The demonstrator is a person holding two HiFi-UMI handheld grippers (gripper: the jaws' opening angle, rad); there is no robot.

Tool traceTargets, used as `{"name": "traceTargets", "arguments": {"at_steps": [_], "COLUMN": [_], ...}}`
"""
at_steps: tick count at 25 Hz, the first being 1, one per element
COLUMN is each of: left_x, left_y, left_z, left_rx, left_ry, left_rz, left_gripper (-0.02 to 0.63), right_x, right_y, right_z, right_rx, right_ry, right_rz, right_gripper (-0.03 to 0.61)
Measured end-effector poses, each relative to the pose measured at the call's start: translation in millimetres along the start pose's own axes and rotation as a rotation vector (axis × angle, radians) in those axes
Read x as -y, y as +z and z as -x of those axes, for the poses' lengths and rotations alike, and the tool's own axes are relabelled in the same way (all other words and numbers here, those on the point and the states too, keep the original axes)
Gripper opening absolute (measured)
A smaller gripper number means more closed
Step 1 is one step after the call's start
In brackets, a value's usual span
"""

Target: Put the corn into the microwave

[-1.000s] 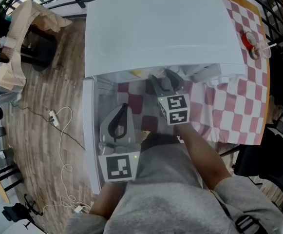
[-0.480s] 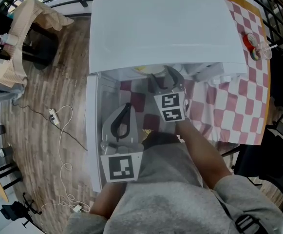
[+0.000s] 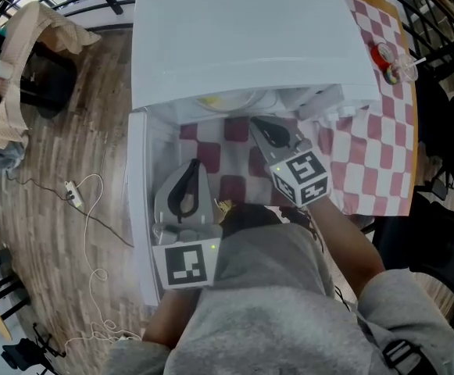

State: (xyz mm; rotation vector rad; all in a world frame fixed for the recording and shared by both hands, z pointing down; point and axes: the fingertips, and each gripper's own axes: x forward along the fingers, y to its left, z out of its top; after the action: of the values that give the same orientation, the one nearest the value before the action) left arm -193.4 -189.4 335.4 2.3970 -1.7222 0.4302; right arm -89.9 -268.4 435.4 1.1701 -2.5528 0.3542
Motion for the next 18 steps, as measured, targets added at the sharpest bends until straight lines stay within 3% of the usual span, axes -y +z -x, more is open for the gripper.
{"name": "traceTargets", "arguments": {"at_steps": [4, 9, 13, 18], "left_x": [1.8, 13.2, 20.2, 39.1], "left_y": [-3.2, -8.3, -5.5, -1.7], "left_z": [5.9, 16.8, 25.7, 38.0], "left_rx": [0.022, 0.038, 0.057, 0.081], "left_ry": [-0.016, -0.042, -0.052, -0.059], "left_rz": [0.014, 0.031, 0.031, 0.008], "left_gripper": [0.008, 0.009, 0.008, 0.008], "right_x": [2.8, 12.0, 13.2, 16.5], "right_y": [10.1, 15.4, 15.2, 12.8], "right_z": [54.1, 119.6, 144.9, 168.1], "right_rx": [-0.018, -0.023, -0.009, -0.003], "right_ry": [-0.033, -0.124, -0.176, -0.206], "right_rz": [0.060, 0.009, -0.036, -0.007], "right_gripper": [-0.002, -0.002, -0.002, -0.002]}}
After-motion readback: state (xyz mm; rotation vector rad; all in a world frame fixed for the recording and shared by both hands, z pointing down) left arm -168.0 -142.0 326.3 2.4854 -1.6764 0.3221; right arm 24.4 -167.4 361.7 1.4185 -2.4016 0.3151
